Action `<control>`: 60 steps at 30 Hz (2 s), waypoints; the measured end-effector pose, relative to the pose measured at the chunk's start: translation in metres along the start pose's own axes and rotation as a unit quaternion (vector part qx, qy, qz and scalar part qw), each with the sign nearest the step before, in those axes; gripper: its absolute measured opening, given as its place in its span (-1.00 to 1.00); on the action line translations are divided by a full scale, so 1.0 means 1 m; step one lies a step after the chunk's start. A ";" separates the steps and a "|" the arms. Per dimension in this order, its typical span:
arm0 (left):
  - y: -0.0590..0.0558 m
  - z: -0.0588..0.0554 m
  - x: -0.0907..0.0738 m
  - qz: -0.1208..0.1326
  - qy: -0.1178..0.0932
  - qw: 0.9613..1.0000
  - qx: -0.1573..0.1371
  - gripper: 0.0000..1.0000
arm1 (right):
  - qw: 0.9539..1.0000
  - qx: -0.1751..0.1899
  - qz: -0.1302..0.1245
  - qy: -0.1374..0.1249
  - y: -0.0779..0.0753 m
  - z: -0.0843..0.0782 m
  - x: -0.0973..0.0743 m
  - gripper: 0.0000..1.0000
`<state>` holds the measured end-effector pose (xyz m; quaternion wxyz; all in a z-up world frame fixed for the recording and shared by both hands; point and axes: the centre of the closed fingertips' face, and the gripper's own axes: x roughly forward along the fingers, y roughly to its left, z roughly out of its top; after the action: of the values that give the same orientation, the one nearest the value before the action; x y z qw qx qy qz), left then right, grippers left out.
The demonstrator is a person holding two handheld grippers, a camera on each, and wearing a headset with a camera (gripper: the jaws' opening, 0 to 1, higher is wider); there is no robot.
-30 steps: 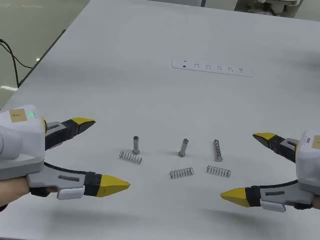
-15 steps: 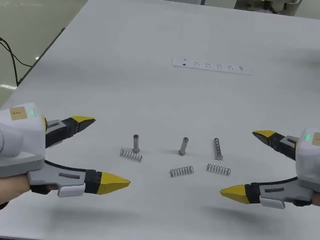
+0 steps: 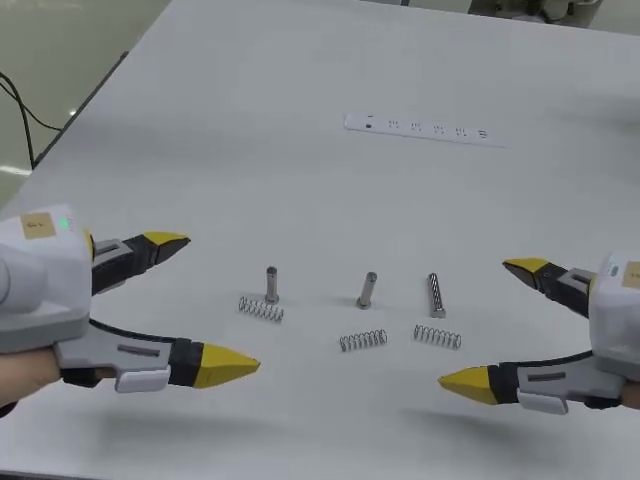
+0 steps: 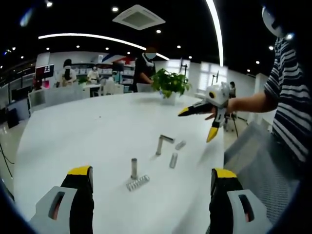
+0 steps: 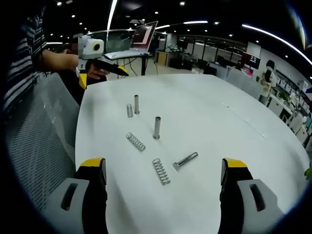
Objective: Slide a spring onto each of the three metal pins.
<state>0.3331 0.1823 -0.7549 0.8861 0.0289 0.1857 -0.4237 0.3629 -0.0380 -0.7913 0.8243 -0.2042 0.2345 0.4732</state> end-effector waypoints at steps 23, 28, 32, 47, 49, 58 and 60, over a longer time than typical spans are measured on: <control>-0.001 -0.002 -0.001 -0.001 0.002 1.000 -0.001 0.96 | 1.000 0.001 0.004 0.002 0.002 -0.002 0.000 0.95; -0.001 -0.001 0.000 -0.001 0.002 1.000 0.000 0.96 | 1.000 0.000 0.005 0.003 0.001 -0.002 0.000 0.95; -0.001 0.000 0.001 -0.003 0.003 1.000 0.002 0.96 | 1.000 0.000 0.007 0.004 0.002 -0.003 0.001 0.94; -0.004 -0.006 0.000 -0.004 0.007 1.000 -0.001 0.96 | 1.000 0.007 0.012 0.007 0.006 -0.008 0.001 0.93; -0.003 -0.007 0.000 -0.003 0.007 1.000 -0.002 0.96 | 1.000 0.006 0.012 0.008 0.006 -0.009 0.001 0.93; -0.001 -0.008 0.000 -0.003 0.005 1.000 -0.006 0.96 | 1.000 0.014 0.014 0.005 0.006 -0.005 0.003 0.91; 0.001 -0.009 0.000 -0.002 0.004 1.000 -0.007 0.96 | 1.000 0.015 0.015 0.005 0.007 -0.004 0.004 0.90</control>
<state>0.3316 0.1847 -0.7632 0.8847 0.0247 0.1924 -0.4238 0.3583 -0.0344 -0.7980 0.8190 -0.1906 0.2487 0.4807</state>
